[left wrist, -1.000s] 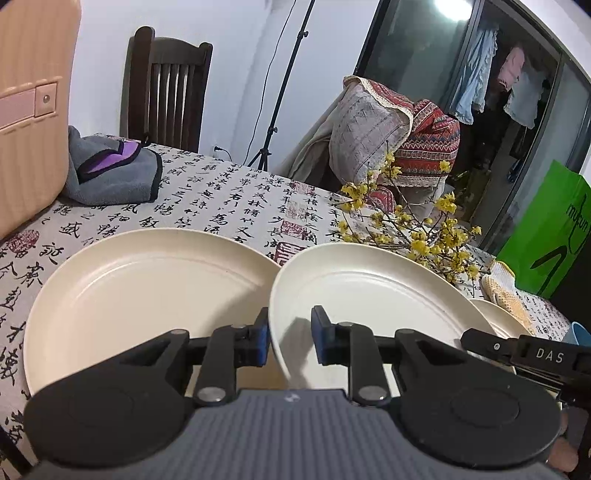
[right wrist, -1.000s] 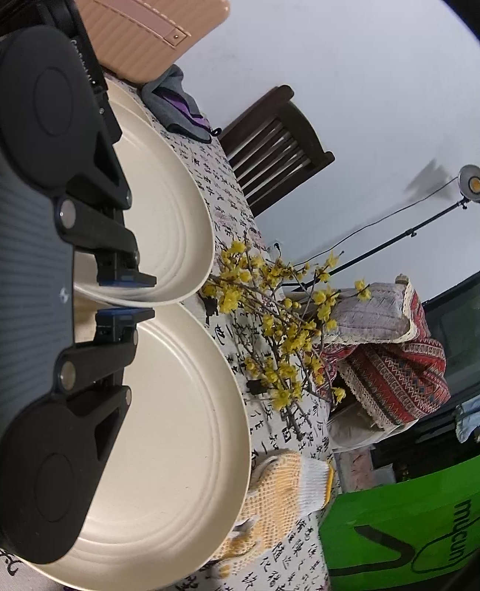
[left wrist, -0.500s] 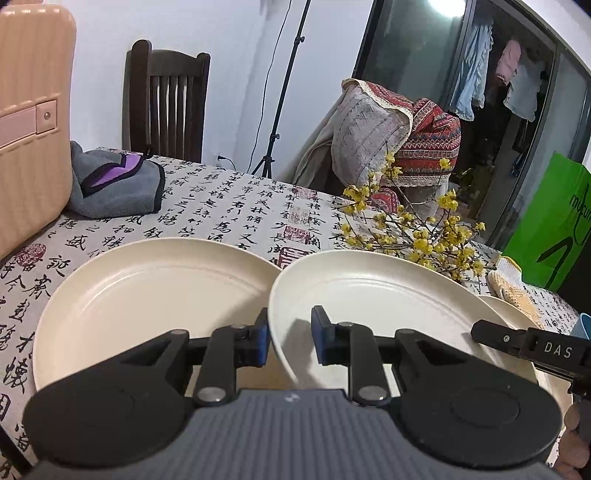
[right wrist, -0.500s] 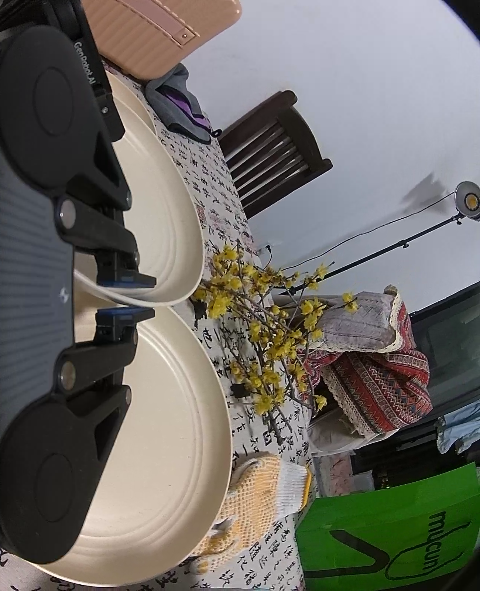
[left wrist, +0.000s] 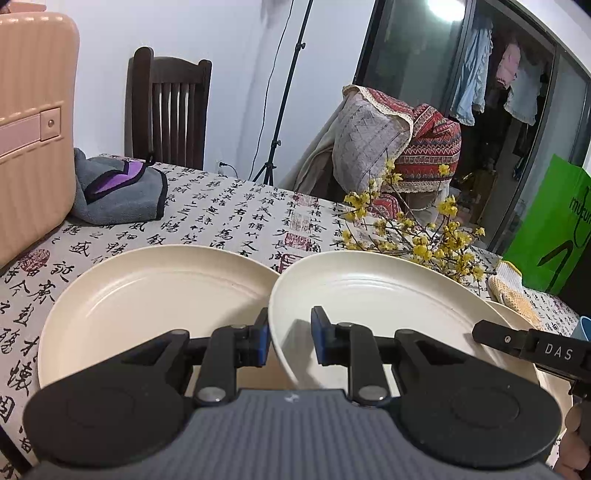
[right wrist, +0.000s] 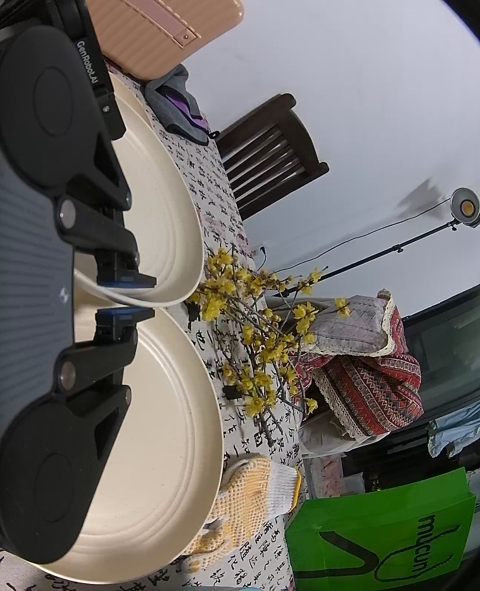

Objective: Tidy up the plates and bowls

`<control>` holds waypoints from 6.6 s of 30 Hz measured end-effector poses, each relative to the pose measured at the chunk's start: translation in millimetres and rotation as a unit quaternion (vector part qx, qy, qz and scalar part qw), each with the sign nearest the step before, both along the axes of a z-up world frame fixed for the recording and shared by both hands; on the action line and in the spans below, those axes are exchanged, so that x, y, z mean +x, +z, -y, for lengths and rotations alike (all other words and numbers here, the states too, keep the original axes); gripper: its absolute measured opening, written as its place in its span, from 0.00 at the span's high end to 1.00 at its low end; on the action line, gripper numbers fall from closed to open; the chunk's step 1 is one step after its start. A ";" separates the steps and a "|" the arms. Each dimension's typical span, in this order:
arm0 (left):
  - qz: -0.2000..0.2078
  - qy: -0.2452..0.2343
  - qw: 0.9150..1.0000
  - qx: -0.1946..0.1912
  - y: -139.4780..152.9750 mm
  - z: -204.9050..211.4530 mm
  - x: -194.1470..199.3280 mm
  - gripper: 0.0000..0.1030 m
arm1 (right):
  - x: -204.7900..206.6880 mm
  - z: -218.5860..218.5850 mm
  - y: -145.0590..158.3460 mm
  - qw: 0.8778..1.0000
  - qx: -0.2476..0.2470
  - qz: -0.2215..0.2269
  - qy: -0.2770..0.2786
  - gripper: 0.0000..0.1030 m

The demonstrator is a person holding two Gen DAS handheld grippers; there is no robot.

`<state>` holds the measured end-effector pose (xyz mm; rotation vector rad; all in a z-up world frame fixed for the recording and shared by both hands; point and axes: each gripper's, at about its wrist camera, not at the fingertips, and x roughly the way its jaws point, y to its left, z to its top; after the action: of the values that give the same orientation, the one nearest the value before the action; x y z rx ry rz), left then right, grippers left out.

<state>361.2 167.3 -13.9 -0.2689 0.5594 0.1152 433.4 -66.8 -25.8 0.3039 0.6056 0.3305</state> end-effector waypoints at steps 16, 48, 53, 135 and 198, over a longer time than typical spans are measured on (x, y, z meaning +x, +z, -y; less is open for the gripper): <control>0.010 0.013 1.000 0.002 11.7 -0.3 -8.4 0.79 | -1.8 -0.7 3.9 1.000 0.014 -0.004 0.001 0.90; 0.036 0.004 0.999 -0.001 60.1 13.9 -75.3 0.81 | -73.3 18.5 53.4 0.999 0.024 0.039 -0.005 0.90; 0.039 0.004 0.999 0.003 68.1 17.0 -90.0 0.81 | -88.6 22.4 59.9 0.999 0.026 0.045 -0.006 0.90; 0.098 -0.075 0.992 -0.007 84.1 121.8 -244.9 0.81 | -284.0 140.9 72.8 0.988 0.046 0.129 -0.072 0.90; 0.025 -0.136 0.990 0.008 4.7 177.6 -244.9 0.82 | -306.1 195.3 -5.9 0.990 0.030 0.059 -0.126 0.90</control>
<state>116.3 -10.2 -9.2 -0.1778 0.5411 -0.1518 127.3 -262.1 -31.7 0.4115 0.4354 0.1217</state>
